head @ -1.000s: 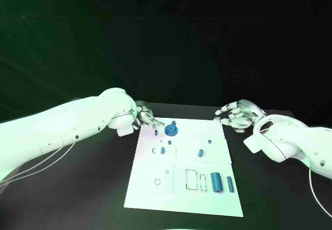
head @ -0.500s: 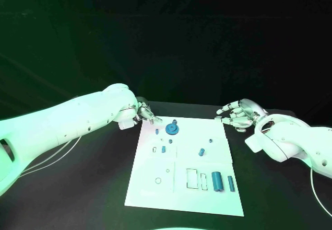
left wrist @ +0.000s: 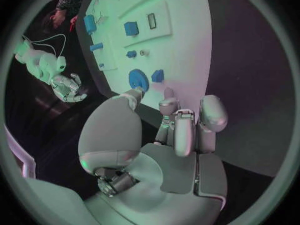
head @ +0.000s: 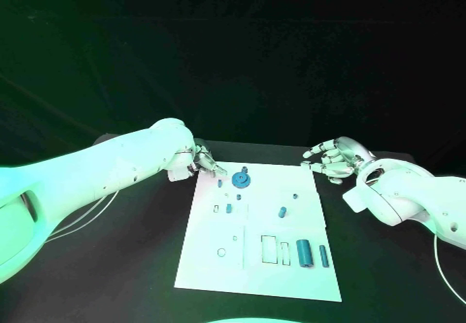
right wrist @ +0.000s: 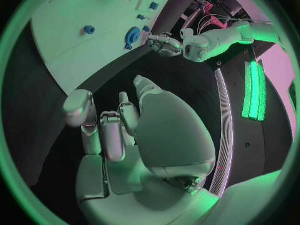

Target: Assemble the parts on the task board

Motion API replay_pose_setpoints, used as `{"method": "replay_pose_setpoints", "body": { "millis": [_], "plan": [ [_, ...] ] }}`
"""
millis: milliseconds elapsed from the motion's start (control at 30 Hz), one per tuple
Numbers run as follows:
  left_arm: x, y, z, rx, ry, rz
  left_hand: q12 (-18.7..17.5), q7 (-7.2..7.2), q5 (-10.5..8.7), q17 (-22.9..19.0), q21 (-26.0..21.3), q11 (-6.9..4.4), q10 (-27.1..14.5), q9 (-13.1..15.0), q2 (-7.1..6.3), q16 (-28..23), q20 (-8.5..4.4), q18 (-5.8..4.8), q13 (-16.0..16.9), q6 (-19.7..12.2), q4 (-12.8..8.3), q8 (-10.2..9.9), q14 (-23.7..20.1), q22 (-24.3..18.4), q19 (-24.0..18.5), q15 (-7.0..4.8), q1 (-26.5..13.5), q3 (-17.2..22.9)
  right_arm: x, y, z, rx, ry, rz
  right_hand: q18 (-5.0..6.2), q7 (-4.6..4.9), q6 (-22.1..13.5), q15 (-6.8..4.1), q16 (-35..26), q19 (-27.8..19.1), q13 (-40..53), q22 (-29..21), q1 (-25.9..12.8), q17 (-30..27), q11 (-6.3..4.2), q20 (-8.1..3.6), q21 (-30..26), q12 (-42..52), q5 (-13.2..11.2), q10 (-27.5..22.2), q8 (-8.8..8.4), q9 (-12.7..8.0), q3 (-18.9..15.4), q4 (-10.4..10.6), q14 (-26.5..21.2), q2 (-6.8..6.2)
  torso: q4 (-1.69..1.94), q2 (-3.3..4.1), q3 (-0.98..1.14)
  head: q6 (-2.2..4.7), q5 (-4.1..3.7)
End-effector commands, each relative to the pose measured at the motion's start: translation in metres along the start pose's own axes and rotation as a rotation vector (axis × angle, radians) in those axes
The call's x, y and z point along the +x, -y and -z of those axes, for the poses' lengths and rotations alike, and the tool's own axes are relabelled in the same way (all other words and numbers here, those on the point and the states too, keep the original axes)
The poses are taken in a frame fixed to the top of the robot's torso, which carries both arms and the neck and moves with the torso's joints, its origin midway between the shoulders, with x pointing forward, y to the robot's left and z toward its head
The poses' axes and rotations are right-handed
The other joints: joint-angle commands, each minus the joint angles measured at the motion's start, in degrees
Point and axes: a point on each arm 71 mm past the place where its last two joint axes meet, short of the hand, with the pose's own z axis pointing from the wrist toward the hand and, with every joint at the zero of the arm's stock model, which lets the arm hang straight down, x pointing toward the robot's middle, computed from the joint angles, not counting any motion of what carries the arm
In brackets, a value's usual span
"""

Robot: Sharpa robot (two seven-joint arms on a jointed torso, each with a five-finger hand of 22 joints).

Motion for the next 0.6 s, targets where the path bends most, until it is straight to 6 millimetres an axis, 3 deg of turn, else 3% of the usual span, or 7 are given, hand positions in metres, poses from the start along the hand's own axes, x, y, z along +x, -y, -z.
{"method": "replay_pose_setpoints", "body": {
  "millis": [33, 67, 100, 200, 367, 433, 600],
  "plan": [
    [0.0025, 0.0038, -0.0024, 0.028, -0.033, -0.013, -0.23, 0.15, 0.13, 8.68, -0.32, -0.01, -0.48, -0.1, 0.51, -0.27, 0.3, -0.54, -0.18, -0.16, 0.05, -0.45, 3.92, -0.01, -0.33, 0.42, 0.39, -0.43, -0.002, -0.0026, -0.0003, -0.033, 0.036, -0.033, 2.4, 0.18, -0.88, -0.11, -5.06, -6.3, -8.01, -8.86, -0.52, -6.24, -0.15, 0.08, -11.82, -7.42, -0.01, -6.28, 0.88, 0.11, 1.27, -0.12, -0.34, -0.67, 0.0, -0.06, 0.01, -0.13, -0.06],
    [0.0025, 0.0036, -0.0031, 0.026, -0.033, -0.012, -0.23, 0.15, 0.13, 8.68, -0.32, -0.01, -0.48, -0.1, 0.51, -0.27, 0.3, -0.54, -0.18, -0.16, 0.05, -0.45, 3.92, -0.01, -0.33, 0.42, 0.39, -0.43, -0.0027, -0.0026, -0.0004, -0.034, 0.046, -0.041, 3.72, 0.23, -1.63, 0.25, -8.69, -10.21, -13.21, -14.2, -0.54, -11.72, 0.01, 0.02, -19.04, -12.57, 0.02, -10.7, 1.23, 0.15, 2.03, -0.11, -2.71, -1.01, -0.02, -0.05, 0.0, -0.13, -0.06],
    [0.0024, 0.0032, -0.0039, 0.025, -0.034, -0.011, -0.29, 0.16, 0.13, 8.7, -0.38, -0.01, -0.55, -0.11, 0.54, -0.26, 0.31, -0.51, -0.3, -0.15, 0.05, -0.47, 3.92, -0.15, -0.42, 0.43, 0.38, -0.45, -0.0037, -0.0027, -0.0005, -0.035, 0.06, -0.049, 3.65, 0.33, -2.17, 0.25, -14.38, -11.22, -21.1, -15.61, -0.67, -19.89, 0.15, 0.27, -21.3, -19.89, 0.02, -16.27, 1.9, 0.28, 3.03, -0.08, -6.1, -1.26, 0.01, -0.09, 0.04, -0.17, -0.07],
    [0.0023, 0.0021, -0.0052, 0.021, -0.036, -0.01, -0.29, 0.16, 0.13, 8.7, -0.38, -0.01, -0.55, -0.11, 0.54, -0.26, 0.31, -0.51, -0.3, -0.15, 0.05, -0.47, 3.92, -0.15, -0.42, 0.43, 0.38, -0.45, -0.0061, -0.0026, -0.0006, -0.038, 0.092, -0.07, 3.46, 0.74, -3.42, 0.77, -29.32, -13.34, -27.15, -19.32, -1.24, -37.49, 0.75, 1.01, -26.69, -25.59, 0.08, -20.05, 3.25, 0.51, 5.22, 0.01, -14.38, -2.14, 0.04, -0.12, 0.08, -0.24, -0.1],
    [0.0031, 0.0016, -0.006, 0.022, -0.047, -0.011, -0.4, 0.16, 0.12, 8.71, -0.38, 0.01, -0.7, -0.16, 0.68, -0.26, 0.32, -0.51, -0.5, -0.1, 0.05, -0.53, 3.92, -0.15, -0.43, 0.45, 0.39, -0.5, -0.0079, -0.002, -0.0016, -0.035, 0.116, -0.115, 3.4, 2.48, -5.56, 2.97, -47.32, -17.73, -38.32, -28.06, -2.35, -45.29, 2.88, 3.46, -37.85, -35.4, -0.11, -24.03, 5.05, 0.77, 9.57, -0.22, -19.45, -3.54, 0.09, -0.13, 0.11, -0.26, -0.17],
    [0.0039, 0.0021, -0.0062, 0.024, -0.054, -0.012, -0.41, 0.17, 0.08, 8.7, -0.41, 0.03, -0.77, -0.22, 0.85, -0.26, 0.36, -0.49, -0.53, 0.09, 0.02, -0.55, 3.91, -0.2, -0.49, 0.47, 0.47, -0.58, -0.0081, -0.0023, -0.0021, -0.039, 0.121, -0.131, 2.69, 4.22, -6.43, 5.86, -57.15, -22.88, -45.24, -32.6, -3.15, -49.85, 5.0, 5.54, -44.02, -42.36, -0.19, -27.06, 5.43, 0.39, 11.08, -0.38, -26.34, -4.24, 0.1, -0.15, 0.12, -0.33, -0.15],
    [0.0066, 0.0044, -0.0066, 0.031, -0.074, -0.017, -0.42, 0.2, 0.04, 8.7, -0.42, 0.06, -0.89, -0.31, 1.02, -0.26, 0.41, -0.49, -0.6, 0.34, -0.05, -0.61, 3.89, -0.21, -0.54, 0.51, 0.77, -0.67, -0.0088, -0.0036, -0.0034, -0.057, 0.139, -0.176, 3.62, 5.28, -7.17, 8.05, -66.76, -25.76, -55.08, -39.14, -3.69, -55.9, 6.67, 8.47, -50.65, -49.36, -0.17, -26.35, 4.24, -2.04, 12.87, -2.13, -29.9, -3.76, 0.08, -0.13, 0.11, -0.36, -0.09]
  ]
}}
